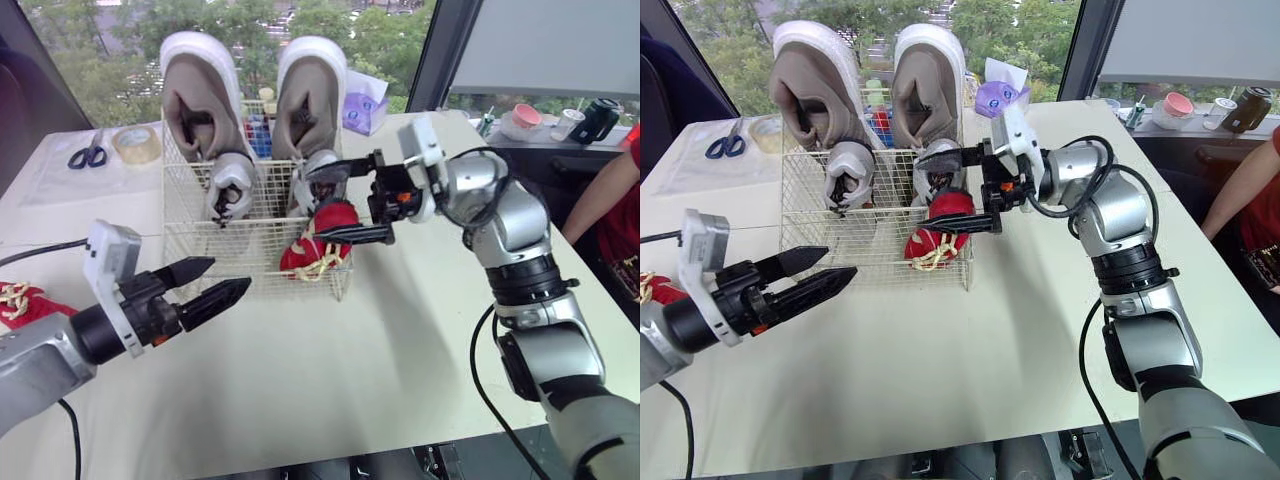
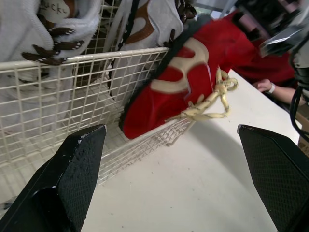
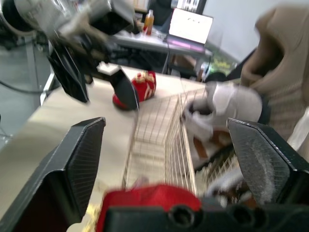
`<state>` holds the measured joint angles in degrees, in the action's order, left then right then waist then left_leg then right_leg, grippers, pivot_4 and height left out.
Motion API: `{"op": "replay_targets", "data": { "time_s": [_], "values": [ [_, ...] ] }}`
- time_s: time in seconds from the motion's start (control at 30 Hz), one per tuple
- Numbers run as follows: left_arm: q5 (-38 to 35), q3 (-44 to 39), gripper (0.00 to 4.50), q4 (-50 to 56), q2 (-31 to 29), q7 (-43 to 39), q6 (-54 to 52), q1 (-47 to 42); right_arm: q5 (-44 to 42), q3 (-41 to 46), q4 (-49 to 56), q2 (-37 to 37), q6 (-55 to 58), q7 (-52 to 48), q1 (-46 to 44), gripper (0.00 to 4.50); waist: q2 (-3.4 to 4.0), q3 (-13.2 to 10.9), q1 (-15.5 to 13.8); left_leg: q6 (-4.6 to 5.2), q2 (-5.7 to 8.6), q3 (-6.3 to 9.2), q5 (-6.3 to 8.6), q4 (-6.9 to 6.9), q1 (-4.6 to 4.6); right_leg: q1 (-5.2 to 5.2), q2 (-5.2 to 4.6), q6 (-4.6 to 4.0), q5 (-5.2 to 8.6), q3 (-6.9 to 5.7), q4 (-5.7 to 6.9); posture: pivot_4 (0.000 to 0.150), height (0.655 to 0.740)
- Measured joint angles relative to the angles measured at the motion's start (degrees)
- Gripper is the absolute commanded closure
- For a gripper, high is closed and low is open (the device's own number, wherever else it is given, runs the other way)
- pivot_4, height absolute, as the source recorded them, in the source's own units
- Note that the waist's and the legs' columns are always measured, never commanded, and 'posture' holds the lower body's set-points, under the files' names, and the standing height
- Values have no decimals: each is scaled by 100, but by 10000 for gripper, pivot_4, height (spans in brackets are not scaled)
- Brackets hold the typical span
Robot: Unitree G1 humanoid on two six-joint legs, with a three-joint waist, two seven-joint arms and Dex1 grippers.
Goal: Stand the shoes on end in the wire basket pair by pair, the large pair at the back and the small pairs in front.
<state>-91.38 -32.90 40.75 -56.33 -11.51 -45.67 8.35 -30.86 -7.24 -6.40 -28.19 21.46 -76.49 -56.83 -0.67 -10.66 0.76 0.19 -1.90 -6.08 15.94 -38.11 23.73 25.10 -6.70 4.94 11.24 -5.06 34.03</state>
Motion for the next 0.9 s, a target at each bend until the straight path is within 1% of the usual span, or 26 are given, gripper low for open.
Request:
{"op": "replay_targets", "data": {
  "time_s": [0.07,0.17,0.23,0.3,0.37,0.4,0.43,0.5,0.57,0.6,0.67,0.7,0.77,0.9],
  "values": [
    [34,-6,0,-75,-53,-56,-2,-21,-195,104,179,-3,322,77,0,712,0,0,0,5,0,0,3,0,0,1,0,0,0,0,0,1500,7400],
    [-3,-259,0,-270,-161,-71,-10,-40,-725,429,445,-39,1032,279,-107,712,1,0,-4,17,-5,1,10,0,1,4,-1,-1,0,0,1,1500,7400],
    [-170,-567,0,-467,-235,44,-14,-94,-1029,620,529,-153,1401,369,-297,712,1,-1,-2,21,-8,2,13,0,1,5,-1,-2,0,0,1,1500,7400],
    [-269,-980,0,-721,-356,326,-59,-100,-1224,800,527,-359,1708,405,-482,712,0,-1,-2,23,-8,4,13,0,2,7,-2,-3,0,0,1,1500,7400],
    [-21,-1504,0,-1059,-685,930,-242,-53,-1392,927,389,-750,2115,326,-785,712,1,-2,-4,24,-5,4,14,3,2,8,-5,-3,1,0,-1,1500,7400],
    [248,-1773,0,-1303,-867,1369,-394,-20,-1529,998,335,-1033,2440,191,-967,712,2,-3,-6,26,-5,3,15,5,3,10,-6,-3,1,0,-1,1500,7400],
    [393,-1865,0,-1479,-949,1609,-479,-16,-1577,1009,334,-1196,2591,84,-1041,712,2,-2,-6,27,-5,3,16,11,0,9,-6,-4,2,0,-4,1500,7400],
    [762,-2020,0,-2179,-1098,2295,-784,-26,-1666,891,446,-1646,2935,-345,-1111,712,1,-1,-2,27,-7,3,17,17,-3,11,-5,-9,5,0,-3,1500,7400],
    [950,-2056,0,-2769,-1088,2847,-1115,-29,-1552,615,659,-1966,2906,-809,-953,712,-3,1,21,22,-11,0,20,21,-3,13,-4,-9,6,0,-2,1500,7400],
    [962,-2056,0,-2905,-1077,3002,-1225,-26,-1495,498,719,-2029,2871,-951,-869,712,-6,0,27,11,-13,0,26,21,-2,17,-5,-9,6,0,-2,1500,7400],
    [643,-2071,0,-3369,-931,4139,-1421,-337,-1246,132,761,-2141,2542,-1327,-720,712,-7,0,23,8,-14,-2,27,21,-2,20,-10,-9,6,3,4,1500,7400],
    [434,-2089,0,-3696,-883,4883,-1517,-364,-1094,-36,764,-2200,2333,-1452,-652,712,-6,-1,28,7,-15,-2,26,21,-2,21,-12,-8,5,6,5,1500,7400],
    [-94,-2093,0,-4027,-749,6034,-1635,-337,-902,-173,715,-2247,2013,-1534,-623,712,-9,-1,18,4,-14,-2,26,21,-2,24,-16,-8,4,10,9,1500,7400],
    [-1088,-2093,0,-4123,-679,7270,-1561,-339,-817,-219,715,-2211,1814,-1558,-632,712,-37,2,-18,-8,-13,10,24,21,-2,40,-42,-17,1,3,5,1500,7400]
  ]
}}
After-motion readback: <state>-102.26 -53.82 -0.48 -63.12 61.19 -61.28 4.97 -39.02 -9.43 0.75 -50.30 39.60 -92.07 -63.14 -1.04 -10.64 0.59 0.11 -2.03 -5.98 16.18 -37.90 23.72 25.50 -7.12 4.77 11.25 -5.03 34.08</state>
